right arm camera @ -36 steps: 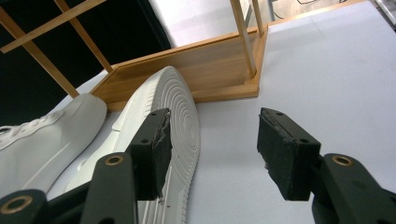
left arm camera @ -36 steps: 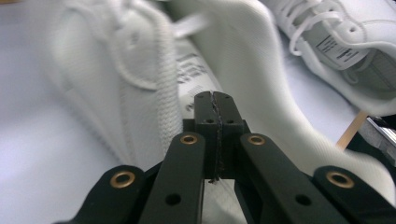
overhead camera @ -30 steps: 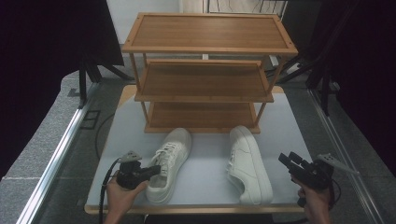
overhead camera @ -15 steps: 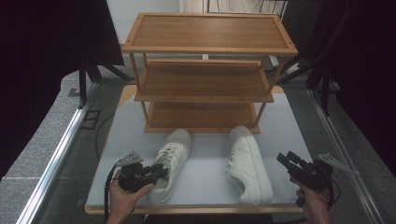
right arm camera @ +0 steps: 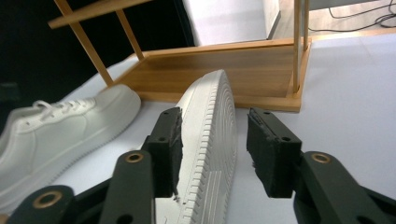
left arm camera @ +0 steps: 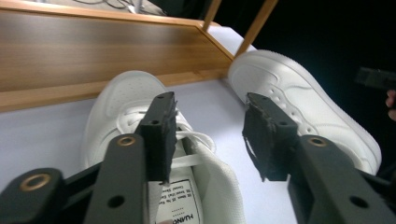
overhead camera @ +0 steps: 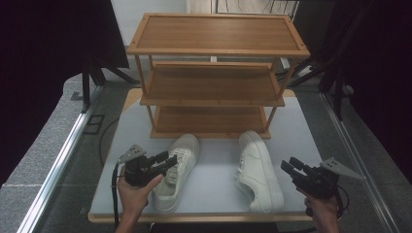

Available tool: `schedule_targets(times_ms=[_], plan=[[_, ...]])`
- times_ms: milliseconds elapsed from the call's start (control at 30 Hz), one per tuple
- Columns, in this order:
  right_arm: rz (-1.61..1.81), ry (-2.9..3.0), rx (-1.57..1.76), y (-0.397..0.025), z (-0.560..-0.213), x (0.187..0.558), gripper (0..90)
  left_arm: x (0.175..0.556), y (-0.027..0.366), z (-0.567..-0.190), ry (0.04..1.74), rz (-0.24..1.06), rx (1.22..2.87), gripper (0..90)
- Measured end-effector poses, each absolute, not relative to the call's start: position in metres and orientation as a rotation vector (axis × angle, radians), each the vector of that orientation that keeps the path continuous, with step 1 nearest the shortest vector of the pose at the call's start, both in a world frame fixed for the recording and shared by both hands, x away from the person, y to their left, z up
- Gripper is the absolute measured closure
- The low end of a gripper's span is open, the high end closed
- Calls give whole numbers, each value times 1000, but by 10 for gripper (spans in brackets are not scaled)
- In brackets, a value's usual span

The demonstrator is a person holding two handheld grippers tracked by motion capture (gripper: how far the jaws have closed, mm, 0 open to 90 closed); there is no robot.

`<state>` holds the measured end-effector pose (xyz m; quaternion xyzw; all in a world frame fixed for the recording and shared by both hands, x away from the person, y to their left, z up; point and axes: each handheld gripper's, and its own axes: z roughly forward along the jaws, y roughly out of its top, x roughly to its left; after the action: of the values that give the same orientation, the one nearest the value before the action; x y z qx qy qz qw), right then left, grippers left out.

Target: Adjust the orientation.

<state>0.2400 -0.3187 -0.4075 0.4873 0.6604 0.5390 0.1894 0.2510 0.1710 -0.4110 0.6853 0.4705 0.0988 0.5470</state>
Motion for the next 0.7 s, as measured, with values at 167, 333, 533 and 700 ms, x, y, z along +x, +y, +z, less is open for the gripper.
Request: schedule_targets(times_ms=[167, 333, 533, 700], plan=[[1496, 1906, 1328, -308, -405, 238, 639, 251, 170, -411, 1112, 240, 1629, 496], [1477, 2007, 1236, -289, -404, 233, 775, 250, 175, -410, 1118, 231, 1614, 482], [1346, 2204, 1065, -246, -409, 218, 891, 249, 182, -411, 1150, 226, 1563, 471], [1234, 2317, 955, -215, -417, 204, 898, 247, 178, -409, 1130, 231, 1557, 474]])
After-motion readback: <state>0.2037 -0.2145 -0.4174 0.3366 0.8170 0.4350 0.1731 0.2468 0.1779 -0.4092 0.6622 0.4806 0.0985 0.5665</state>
